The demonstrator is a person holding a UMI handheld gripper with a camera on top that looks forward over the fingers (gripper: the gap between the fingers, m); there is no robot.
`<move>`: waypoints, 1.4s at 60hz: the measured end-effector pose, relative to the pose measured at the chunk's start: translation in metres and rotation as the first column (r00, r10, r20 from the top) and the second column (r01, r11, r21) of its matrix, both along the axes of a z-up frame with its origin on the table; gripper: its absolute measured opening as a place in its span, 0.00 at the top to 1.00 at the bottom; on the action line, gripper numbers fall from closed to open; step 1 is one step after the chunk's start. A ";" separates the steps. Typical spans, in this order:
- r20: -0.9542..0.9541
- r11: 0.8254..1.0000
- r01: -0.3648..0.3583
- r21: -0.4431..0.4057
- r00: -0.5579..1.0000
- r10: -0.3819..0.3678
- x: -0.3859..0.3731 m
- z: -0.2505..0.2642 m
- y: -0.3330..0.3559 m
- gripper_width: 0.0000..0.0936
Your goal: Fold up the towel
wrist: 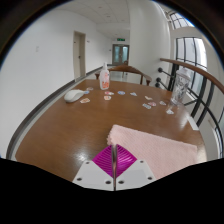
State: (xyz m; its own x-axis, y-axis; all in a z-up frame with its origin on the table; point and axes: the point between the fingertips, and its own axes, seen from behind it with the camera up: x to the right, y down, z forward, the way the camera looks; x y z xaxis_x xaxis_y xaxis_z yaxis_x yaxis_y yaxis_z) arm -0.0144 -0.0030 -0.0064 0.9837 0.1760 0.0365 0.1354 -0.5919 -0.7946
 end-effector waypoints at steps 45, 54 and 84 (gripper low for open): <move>-0.078 0.912 0.410 0.020 0.910 -0.408 0.244 0.021 -0.056 0.71; -0.154 0.914 0.399 0.069 0.910 -0.385 0.235 0.054 -0.075 0.11; -0.080 0.922 0.283 0.264 0.959 -0.272 0.174 0.126 -0.184 0.10</move>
